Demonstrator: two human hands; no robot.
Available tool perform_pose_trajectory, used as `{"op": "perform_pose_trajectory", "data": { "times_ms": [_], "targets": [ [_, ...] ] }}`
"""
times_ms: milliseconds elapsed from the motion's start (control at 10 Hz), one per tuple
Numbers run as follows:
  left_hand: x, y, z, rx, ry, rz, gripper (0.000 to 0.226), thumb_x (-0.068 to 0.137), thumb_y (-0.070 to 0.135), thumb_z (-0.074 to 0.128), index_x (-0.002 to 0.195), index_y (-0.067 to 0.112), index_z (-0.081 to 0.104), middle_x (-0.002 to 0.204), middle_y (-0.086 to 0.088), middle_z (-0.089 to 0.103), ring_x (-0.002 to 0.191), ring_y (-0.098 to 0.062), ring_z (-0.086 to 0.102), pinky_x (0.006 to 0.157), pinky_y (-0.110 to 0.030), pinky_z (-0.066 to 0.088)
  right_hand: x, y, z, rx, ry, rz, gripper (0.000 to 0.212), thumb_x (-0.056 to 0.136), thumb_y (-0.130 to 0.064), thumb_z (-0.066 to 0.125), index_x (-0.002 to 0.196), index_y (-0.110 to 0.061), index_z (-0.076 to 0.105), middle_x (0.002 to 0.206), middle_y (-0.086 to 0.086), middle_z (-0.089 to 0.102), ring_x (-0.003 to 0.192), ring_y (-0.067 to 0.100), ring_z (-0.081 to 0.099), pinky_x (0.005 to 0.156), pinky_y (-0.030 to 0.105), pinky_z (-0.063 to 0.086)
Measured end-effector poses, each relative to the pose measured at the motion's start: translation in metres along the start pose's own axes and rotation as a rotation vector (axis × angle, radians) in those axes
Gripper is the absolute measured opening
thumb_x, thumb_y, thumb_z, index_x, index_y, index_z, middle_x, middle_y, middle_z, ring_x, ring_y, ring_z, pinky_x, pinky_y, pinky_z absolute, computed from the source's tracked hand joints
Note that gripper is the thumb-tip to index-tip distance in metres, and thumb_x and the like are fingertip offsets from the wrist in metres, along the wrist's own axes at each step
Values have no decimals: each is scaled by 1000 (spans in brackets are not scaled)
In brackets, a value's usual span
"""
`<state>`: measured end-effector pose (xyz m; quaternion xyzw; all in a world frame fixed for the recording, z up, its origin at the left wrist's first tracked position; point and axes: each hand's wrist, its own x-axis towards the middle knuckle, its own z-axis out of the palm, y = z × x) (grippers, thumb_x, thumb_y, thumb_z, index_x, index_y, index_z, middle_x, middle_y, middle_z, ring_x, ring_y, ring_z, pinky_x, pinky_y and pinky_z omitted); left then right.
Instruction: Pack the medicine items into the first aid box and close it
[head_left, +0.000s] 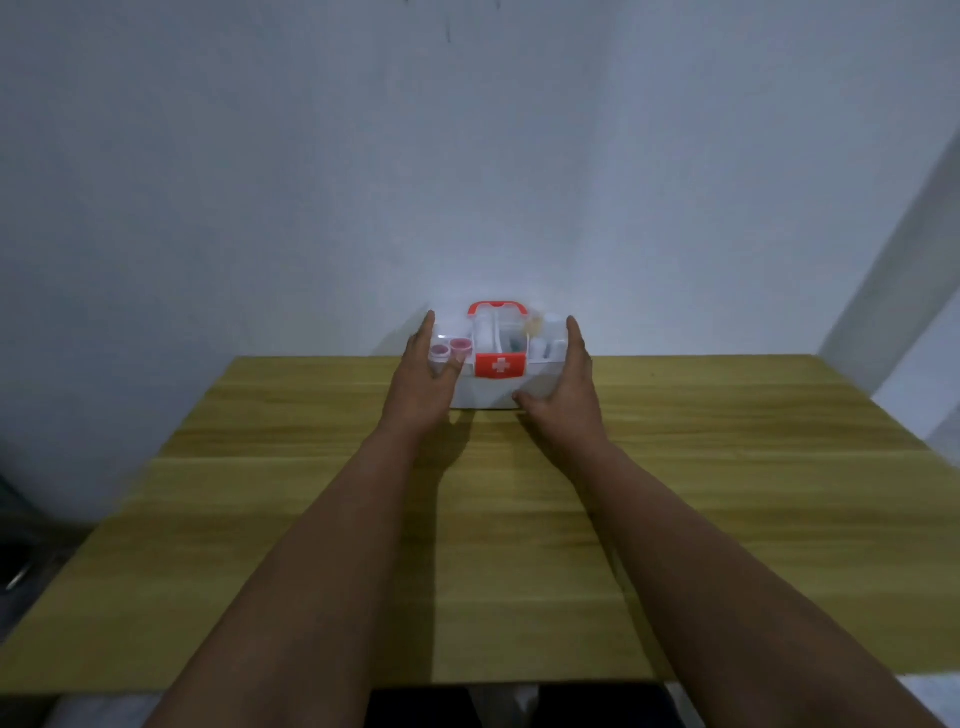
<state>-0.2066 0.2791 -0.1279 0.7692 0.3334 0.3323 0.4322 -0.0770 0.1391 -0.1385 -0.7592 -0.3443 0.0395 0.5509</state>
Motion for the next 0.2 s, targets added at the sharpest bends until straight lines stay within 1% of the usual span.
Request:
{"op": "perform_pose_trajectory", "data": {
  "times_ms": [100, 200],
  "targets": [
    [-14, 17, -7, 64, 79, -2, 91, 102, 40, 65, 167, 42, 2, 175, -5, 14, 158, -30, 22, 119, -53, 37, -2, -15, -16, -23, -12, -22, 127, 74, -30, 90, 163, -37, 0, 167, 2, 20, 152, 29, 29, 116, 49, 41],
    [-57, 22, -6, -58, 138, 132, 73, 100, 34, 68, 163, 37, 30, 163, -1, 41, 144, -20, 45, 110, -46, 49, -14, -52, -39, 132, 32, -40, 102, 84, -33, 85, 163, -27, 21, 166, 1, 29, 152, 21, 30, 117, 33, 32]
  ]
}}
